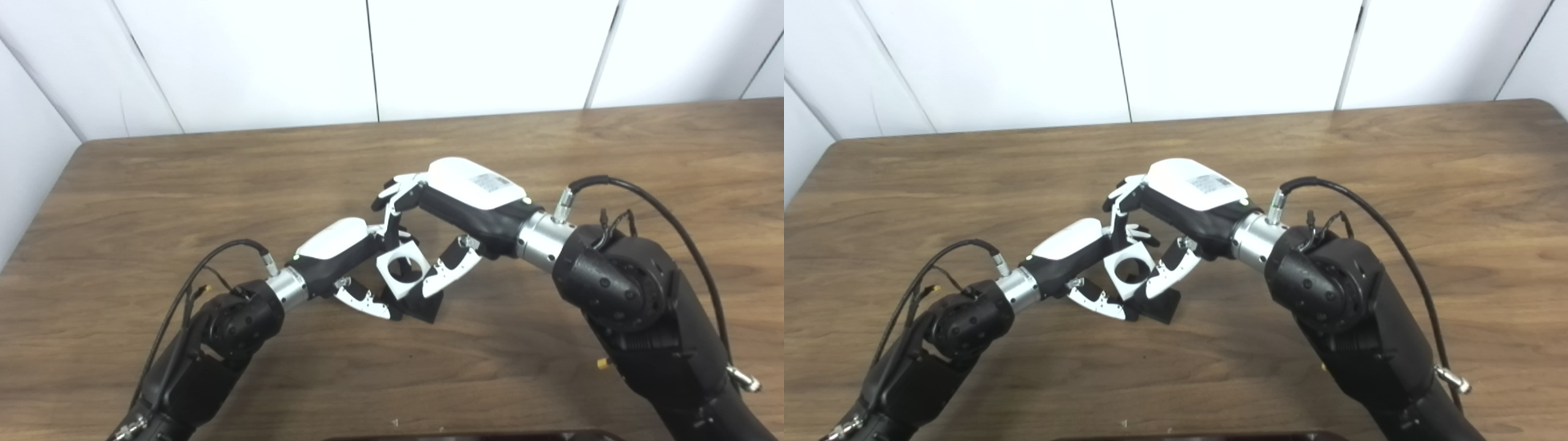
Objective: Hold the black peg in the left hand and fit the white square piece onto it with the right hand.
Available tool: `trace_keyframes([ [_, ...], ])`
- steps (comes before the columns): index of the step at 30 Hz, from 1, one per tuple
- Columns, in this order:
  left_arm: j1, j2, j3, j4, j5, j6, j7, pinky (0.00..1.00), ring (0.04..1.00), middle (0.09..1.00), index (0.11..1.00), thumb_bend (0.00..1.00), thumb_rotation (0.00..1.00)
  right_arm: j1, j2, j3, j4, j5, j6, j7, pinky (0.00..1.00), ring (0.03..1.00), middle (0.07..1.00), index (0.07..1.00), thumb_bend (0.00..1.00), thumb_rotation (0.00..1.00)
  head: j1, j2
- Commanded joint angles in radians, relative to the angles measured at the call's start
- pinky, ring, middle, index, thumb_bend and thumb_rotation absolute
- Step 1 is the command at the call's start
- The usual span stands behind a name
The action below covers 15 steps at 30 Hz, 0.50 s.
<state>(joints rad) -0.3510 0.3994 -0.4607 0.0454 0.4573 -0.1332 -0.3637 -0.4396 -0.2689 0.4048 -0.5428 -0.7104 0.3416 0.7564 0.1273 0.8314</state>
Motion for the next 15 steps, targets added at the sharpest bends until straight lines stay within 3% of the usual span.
trace_keyframes([
  [1,0.012,0.000,-0.039,0.038,0.067,0.029,-0.043,0.93,0.935,0.863,0.488,0.52,0.08,-0.029,0.003,-0.007,-0.001,0.006,-0.020,-0.022,0.88,0.896,0.813,0.478,0.52,0.14,0.006,0.003],
  [15,0.018,0.001,-0.035,0.025,0.062,0.033,-0.043,0.93,0.936,0.865,0.487,0.52,0.08,-0.013,0.002,-0.007,0.055,0.022,-0.036,-0.047,0.89,0.901,0.822,0.479,0.52,0.14,0.014,0.007],
])
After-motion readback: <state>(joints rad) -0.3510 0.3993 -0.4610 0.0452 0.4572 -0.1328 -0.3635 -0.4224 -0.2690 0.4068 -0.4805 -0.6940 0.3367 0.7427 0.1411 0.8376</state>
